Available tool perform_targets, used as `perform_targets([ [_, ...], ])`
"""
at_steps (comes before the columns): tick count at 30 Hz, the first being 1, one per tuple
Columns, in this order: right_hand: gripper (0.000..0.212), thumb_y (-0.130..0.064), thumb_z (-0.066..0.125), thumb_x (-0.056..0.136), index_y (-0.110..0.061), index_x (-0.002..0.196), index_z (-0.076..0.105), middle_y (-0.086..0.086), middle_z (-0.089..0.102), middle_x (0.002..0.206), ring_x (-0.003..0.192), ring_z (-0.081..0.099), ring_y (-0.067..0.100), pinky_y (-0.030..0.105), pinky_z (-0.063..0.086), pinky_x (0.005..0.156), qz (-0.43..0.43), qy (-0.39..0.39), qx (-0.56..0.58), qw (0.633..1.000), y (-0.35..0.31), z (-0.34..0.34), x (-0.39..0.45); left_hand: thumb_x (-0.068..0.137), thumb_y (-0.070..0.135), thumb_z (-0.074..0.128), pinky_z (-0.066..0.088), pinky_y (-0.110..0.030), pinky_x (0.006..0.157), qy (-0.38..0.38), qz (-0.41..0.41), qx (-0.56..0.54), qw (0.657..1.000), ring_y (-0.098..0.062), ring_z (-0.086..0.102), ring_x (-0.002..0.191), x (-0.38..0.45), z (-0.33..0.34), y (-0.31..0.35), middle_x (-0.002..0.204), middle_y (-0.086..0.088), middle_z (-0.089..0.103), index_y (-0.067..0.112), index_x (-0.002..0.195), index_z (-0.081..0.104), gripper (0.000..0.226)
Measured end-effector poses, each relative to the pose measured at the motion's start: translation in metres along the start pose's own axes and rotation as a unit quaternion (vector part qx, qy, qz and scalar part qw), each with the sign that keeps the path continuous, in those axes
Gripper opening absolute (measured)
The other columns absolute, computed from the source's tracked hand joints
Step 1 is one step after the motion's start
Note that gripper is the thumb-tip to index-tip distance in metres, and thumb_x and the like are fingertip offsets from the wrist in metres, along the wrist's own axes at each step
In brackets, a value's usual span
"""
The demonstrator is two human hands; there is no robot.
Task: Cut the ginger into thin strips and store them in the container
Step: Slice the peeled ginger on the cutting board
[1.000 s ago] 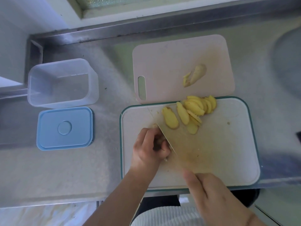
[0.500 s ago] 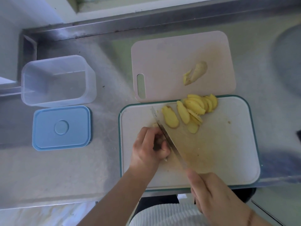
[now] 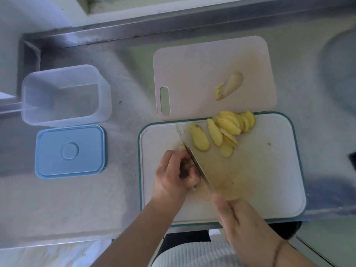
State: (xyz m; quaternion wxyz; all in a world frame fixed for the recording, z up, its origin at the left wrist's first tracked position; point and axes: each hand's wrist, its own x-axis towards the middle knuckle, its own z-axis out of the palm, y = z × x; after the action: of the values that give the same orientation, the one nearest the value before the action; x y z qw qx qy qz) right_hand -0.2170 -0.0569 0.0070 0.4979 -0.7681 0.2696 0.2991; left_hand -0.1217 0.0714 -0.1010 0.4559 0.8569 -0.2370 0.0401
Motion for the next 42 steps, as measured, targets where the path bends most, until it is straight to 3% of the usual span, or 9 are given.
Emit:
perform_targets([
  [5, 0.065, -0.073, 0.018, 0.078, -0.017, 0.05, 0.038, -0.006, 0.036, 0.035, 0.034, 0.036, 0.006, 0.015, 0.025, 0.042, -0.023, 0.042, -0.003, 0.999, -0.025, 0.003, 0.048, 0.094, 0.03, 0.066, 0.04, -0.003, 0.068, 0.002, 0.004, -0.014, 1.0, -0.006, 0.05, 0.068, 0.001, -0.002, 0.002, 0.081, -0.007, 0.06, 0.009, 0.096, 0.06, 0.022],
  [14, 0.055, -0.064, 0.021, 0.083, -0.02, 0.051, 0.029, -0.007, 0.036, 0.038, 0.044, 0.035, 0.008, 0.024, 0.032, 0.053, 0.0, 0.029, -0.005, 1.0, 0.01, 0.012, -0.005, 0.078, 0.012, 0.063, 0.042, -0.002, 0.07, 0.004, 0.0, 0.001, 1.0, -0.005, 0.051, 0.069, 0.002, 0.0, 0.0, 0.081, -0.008, 0.062, 0.007, 0.093, 0.064, 0.016],
  [20, 0.061, -0.068, 0.02, 0.082, -0.017, 0.048, 0.03, -0.006, 0.032, 0.033, 0.036, 0.032, 0.008, 0.018, 0.029, 0.043, -0.021, 0.056, 0.009, 0.998, -0.016, 0.01, 0.031, 0.082, 0.016, 0.066, 0.042, -0.002, 0.07, -0.01, -0.005, 0.003, 1.0, -0.008, 0.051, 0.069, 0.001, -0.001, 0.002, 0.081, -0.008, 0.061, -0.001, 0.088, 0.068, 0.019],
  [24, 0.063, -0.07, 0.021, 0.082, -0.018, 0.048, 0.029, -0.005, 0.03, 0.037, 0.037, 0.03, 0.007, 0.02, 0.029, 0.045, -0.02, 0.064, 0.012, 0.998, -0.009, 0.006, 0.034, 0.081, 0.017, 0.066, 0.04, -0.001, 0.069, 0.002, -0.001, -0.009, 1.0, -0.006, 0.049, 0.068, 0.002, -0.001, 0.0, 0.081, -0.007, 0.06, 0.014, 0.097, 0.058, 0.018],
  [27, 0.068, -0.078, 0.024, 0.077, -0.014, 0.053, 0.032, -0.005, 0.028, 0.042, 0.035, 0.027, 0.01, 0.026, 0.027, 0.043, 0.015, 0.053, 0.074, 0.996, 0.0, -0.013, 0.034, 0.081, 0.016, 0.064, 0.04, -0.001, 0.07, 0.001, -0.001, -0.009, 1.0, -0.005, 0.049, 0.069, 0.002, -0.002, 0.001, 0.082, -0.006, 0.06, 0.017, 0.097, 0.055, 0.019],
  [30, 0.065, -0.075, 0.031, 0.079, -0.014, 0.059, 0.032, 0.005, 0.024, 0.05, 0.034, 0.02, 0.014, 0.018, 0.021, 0.037, 0.081, -0.006, 0.184, 0.98, -0.003, -0.035, 0.036, 0.081, 0.017, 0.063, 0.041, -0.002, 0.07, -0.005, -0.004, -0.003, 1.0, -0.005, 0.049, 0.071, 0.001, -0.004, 0.002, 0.083, -0.006, 0.06, 0.017, 0.098, 0.055, 0.019],
  [35, 0.062, -0.073, 0.032, 0.08, -0.016, 0.057, 0.031, 0.002, 0.025, 0.046, 0.032, 0.021, 0.013, 0.018, 0.023, 0.037, 0.085, -0.028, 0.209, 0.974, -0.011, -0.039, 0.027, 0.085, 0.015, 0.062, 0.043, -0.004, 0.074, -0.021, -0.008, 0.005, 1.0, -0.004, 0.053, 0.076, -0.001, -0.009, 0.006, 0.088, -0.004, 0.062, 0.007, 0.095, 0.065, 0.013],
  [37, 0.063, -0.073, 0.03, 0.08, -0.014, 0.058, 0.032, 0.0, 0.026, 0.045, 0.033, 0.022, 0.013, 0.019, 0.019, 0.037, 0.061, -0.013, 0.187, 0.98, -0.014, -0.033, 0.017, 0.088, 0.011, 0.059, 0.044, -0.006, 0.08, -0.015, -0.001, 0.003, 1.0, -0.006, 0.057, 0.082, -0.002, -0.011, 0.007, 0.09, -0.006, 0.065, 0.001, 0.092, 0.068, 0.014],
  [42, 0.065, -0.074, 0.021, 0.081, -0.017, 0.052, 0.036, -0.005, 0.042, 0.043, 0.045, 0.041, 0.009, 0.02, 0.033, 0.05, -0.061, 0.037, 0.01, 0.997, -0.01, -0.009, -0.003, 0.084, 0.007, 0.062, 0.048, -0.01, 0.08, 0.021, 0.024, 0.009, 0.999, -0.008, 0.059, 0.081, -0.003, -0.006, 0.007, 0.088, -0.001, 0.066, 0.007, 0.09, 0.067, 0.008],
])
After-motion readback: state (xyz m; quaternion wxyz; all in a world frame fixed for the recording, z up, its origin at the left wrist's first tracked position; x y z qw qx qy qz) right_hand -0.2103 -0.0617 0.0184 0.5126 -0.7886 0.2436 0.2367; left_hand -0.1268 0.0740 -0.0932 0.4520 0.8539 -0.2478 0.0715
